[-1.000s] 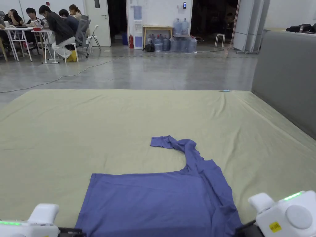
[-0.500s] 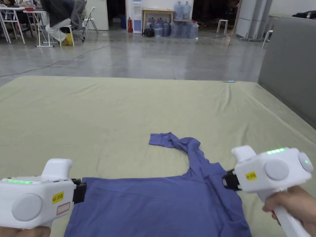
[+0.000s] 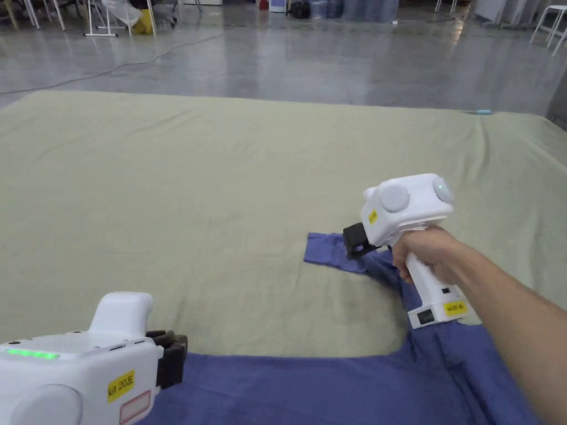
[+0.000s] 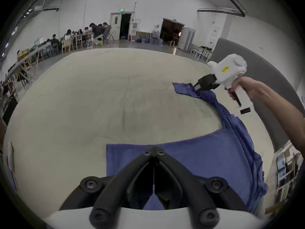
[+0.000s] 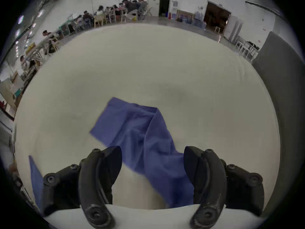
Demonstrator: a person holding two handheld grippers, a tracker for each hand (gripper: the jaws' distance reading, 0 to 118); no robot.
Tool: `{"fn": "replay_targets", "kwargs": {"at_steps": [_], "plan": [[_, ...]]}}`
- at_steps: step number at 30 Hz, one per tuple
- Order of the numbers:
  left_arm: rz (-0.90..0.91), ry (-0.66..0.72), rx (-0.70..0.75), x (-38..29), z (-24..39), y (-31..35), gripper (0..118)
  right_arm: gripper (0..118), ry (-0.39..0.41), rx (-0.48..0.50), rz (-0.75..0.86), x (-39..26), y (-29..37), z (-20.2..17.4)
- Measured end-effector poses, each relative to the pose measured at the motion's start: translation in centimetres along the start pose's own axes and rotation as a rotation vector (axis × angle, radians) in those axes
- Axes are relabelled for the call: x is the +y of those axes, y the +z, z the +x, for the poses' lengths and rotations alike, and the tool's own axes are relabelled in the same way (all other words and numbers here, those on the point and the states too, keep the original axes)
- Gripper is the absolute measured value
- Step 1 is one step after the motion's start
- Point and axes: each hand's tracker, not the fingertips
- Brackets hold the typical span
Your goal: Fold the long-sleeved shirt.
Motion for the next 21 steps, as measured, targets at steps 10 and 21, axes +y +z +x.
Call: {"fn": "replay_targets", "kwargs": {"at_steps": [10, 21], "plan": [[-0.050, 0.018, 0.054, -1.5, -1.6, 0.5, 0, 6, -0.025, -0.019, 0.062, -0.5, 3.6, 0.8], [0.022, -0.040, 0.009, -2.6, 2.5, 9.9, 0, 6, 0.234, 0.245, 0.173, -17.8, 28.2, 0.6]]}}
